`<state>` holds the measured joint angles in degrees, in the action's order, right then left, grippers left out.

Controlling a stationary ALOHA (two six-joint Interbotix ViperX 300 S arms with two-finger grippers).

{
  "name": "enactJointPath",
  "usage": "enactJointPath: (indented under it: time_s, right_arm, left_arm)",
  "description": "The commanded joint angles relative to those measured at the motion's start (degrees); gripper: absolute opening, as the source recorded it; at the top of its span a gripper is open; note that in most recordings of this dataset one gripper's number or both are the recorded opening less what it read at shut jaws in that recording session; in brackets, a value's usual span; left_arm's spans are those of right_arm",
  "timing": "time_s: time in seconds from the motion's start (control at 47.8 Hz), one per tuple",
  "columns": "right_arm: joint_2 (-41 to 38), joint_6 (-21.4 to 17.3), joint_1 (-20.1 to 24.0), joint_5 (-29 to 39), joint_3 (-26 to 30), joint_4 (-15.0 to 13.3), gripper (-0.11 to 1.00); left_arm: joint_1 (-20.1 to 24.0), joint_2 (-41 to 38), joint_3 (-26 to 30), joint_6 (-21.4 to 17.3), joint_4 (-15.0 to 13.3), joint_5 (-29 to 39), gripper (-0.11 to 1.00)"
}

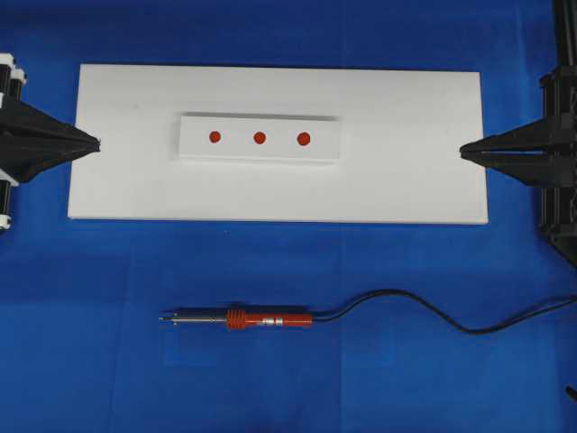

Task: Touch the tip of the soldering iron to the mark.
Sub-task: 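Move the right gripper down over the red-handled soldering iron handle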

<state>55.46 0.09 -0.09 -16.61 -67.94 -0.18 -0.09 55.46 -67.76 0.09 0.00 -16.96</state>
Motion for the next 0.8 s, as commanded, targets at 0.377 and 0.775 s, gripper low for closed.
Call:
enactJointPath:
  time_s: [0.377, 0.775]
  right_arm:
    - [-2.3, -2.9, 2.6, 2.5, 3.3, 0.3, -0.06]
    - [-16.1, -7.9, 7.4, -2.0, 7.2, 0.3, 0.32]
  left_arm:
    - [-0.3, 0.0, 0.4, 0.4, 0.1, 0.1, 0.00]
    - [-0.3, 0.0, 0.3, 0.4, 0.1, 0.0, 0.00]
